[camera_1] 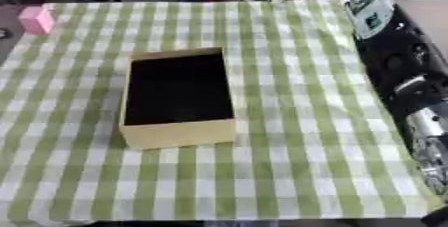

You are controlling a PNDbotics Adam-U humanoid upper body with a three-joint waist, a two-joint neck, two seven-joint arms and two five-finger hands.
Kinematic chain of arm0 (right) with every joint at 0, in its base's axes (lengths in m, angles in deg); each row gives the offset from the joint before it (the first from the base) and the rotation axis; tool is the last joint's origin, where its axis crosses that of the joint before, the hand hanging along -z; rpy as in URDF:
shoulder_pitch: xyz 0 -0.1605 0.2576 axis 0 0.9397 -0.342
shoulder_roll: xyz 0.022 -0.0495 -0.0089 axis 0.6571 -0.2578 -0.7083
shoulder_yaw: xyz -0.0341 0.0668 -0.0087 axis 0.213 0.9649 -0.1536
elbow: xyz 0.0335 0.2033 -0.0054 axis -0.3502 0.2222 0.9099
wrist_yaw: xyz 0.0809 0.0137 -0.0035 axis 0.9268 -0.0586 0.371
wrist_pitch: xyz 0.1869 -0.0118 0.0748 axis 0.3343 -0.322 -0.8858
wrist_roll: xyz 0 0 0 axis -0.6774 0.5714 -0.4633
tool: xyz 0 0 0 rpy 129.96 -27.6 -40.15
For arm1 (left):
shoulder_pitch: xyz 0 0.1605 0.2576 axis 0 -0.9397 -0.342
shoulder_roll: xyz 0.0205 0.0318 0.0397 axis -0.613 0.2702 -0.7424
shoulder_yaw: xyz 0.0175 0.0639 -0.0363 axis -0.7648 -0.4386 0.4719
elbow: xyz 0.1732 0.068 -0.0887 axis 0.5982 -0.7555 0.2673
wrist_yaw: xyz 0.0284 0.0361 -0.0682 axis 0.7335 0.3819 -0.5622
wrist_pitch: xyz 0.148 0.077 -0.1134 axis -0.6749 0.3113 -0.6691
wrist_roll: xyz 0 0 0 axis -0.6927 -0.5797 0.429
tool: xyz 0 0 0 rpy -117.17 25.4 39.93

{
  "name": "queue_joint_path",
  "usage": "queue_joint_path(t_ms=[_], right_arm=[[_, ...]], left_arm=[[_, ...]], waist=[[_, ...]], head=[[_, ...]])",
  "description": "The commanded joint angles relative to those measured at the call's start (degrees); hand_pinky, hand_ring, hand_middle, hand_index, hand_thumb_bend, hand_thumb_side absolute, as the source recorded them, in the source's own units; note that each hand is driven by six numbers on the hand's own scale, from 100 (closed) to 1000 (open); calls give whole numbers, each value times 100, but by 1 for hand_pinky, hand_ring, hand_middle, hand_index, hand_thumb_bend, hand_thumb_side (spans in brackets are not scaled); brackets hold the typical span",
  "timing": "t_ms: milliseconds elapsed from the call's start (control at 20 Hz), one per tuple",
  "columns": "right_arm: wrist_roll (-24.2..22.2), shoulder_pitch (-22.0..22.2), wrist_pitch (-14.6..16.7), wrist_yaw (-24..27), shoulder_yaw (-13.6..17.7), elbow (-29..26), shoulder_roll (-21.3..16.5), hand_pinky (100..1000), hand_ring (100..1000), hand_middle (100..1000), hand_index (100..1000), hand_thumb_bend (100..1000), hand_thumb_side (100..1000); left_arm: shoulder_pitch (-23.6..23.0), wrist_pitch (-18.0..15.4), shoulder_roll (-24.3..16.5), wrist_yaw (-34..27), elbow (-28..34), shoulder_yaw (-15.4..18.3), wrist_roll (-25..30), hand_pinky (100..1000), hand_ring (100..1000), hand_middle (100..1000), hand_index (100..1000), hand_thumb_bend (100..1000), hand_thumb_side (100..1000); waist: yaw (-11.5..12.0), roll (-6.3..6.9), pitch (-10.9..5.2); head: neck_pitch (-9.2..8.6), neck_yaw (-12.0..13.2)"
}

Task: Pick up objects on the table and place them in the box.

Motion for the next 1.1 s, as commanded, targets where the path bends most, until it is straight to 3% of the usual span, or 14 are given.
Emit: queue_joint_path(t_ms=[50,600,1100], right_arm=[[-62,-88,52,72,-40,-256,-212,756,882,886,935,416,597],[-112,-43,190,154,-132,-642,-272,748,873,879,929,412,588],[-118,-28,273,183,-218,-940,-334,745,868,874,927,410,583]], left_arm=[[108,8,-265,-71,155,53,-122,838,846,843,892,690,174],[124,89,-348,-129,228,70,-367,835,836,831,886,662,158],[117,148,-428,-210,246,93,-456,833,834,829,886,657,164]], waist=[[-1,12,-41],[-78,26,288],[-131,13,437]], head=[[-28,5],[-65,-8],[-133,-67]])
